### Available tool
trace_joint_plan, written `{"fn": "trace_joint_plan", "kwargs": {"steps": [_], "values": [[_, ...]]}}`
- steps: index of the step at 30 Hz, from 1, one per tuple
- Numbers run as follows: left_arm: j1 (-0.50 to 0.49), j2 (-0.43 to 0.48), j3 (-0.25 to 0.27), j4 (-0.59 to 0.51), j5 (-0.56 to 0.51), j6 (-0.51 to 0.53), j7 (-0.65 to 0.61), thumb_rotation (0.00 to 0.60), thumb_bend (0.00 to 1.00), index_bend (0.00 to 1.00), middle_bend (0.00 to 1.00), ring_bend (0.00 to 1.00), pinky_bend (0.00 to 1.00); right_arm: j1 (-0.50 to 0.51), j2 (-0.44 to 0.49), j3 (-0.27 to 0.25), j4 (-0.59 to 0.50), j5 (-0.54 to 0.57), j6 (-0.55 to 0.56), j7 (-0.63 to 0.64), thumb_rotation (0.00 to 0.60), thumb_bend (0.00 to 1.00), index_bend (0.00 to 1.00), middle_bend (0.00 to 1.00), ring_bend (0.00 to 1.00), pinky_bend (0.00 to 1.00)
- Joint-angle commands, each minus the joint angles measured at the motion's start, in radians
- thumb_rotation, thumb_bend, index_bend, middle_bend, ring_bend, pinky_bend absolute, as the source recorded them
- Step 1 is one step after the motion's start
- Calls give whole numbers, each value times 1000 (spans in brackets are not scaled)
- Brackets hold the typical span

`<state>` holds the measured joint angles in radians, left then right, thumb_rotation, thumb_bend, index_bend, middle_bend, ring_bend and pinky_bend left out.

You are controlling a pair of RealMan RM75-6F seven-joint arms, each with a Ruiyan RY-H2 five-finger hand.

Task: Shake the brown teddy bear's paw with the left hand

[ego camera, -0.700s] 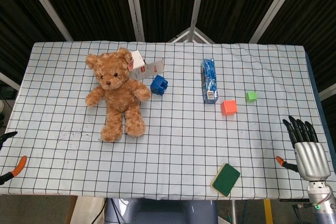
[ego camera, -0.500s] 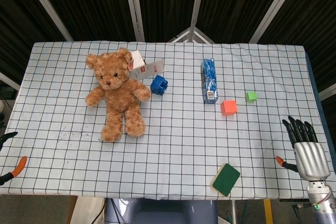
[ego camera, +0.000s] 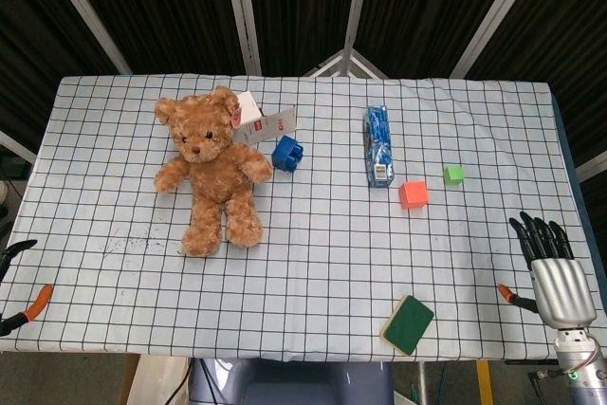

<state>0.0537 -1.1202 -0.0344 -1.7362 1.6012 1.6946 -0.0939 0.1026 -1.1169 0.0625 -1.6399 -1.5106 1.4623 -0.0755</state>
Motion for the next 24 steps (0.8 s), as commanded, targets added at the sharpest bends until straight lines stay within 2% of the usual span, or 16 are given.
{"fn": "trace_joint_plan", "kwargs": {"steps": [1, 6, 9, 15, 20, 24], "values": [[-5, -1, 2, 4, 1, -12, -13, 600, 378, 229, 42, 0, 0, -1, 4, -1, -5, -4, 3, 4, 600, 102, 0, 0, 0, 0], [-42, -6, -13, 17, -34, -78, -60, 600, 371, 229, 52, 0, 0, -2, 7, -1, -4, -1, 3, 11, 600, 102, 0, 0, 0, 0], [-103, -11, -38, 26, -97, -198, -149, 600, 366, 229, 54, 0, 0, -3, 8, 0, -4, 4, 1, 14, 600, 102, 0, 0, 0, 0], [-278, 28, -124, 32, -286, -575, -536, 600, 364, 229, 67, 0, 0, -6, 14, -1, -7, -4, 9, 30, 600, 102, 0, 0, 0, 0], [-372, -49, -187, 132, -395, -720, -630, 600, 364, 251, 87, 0, 0, -6, 15, 2, -4, 6, 4, 32, 600, 102, 0, 0, 0, 0], [-419, -96, -214, 184, -430, -817, -729, 600, 362, 253, 89, 0, 0, 0, 16, 0, -3, 8, -11, 38, 600, 102, 0, 0, 0, 0]]}}
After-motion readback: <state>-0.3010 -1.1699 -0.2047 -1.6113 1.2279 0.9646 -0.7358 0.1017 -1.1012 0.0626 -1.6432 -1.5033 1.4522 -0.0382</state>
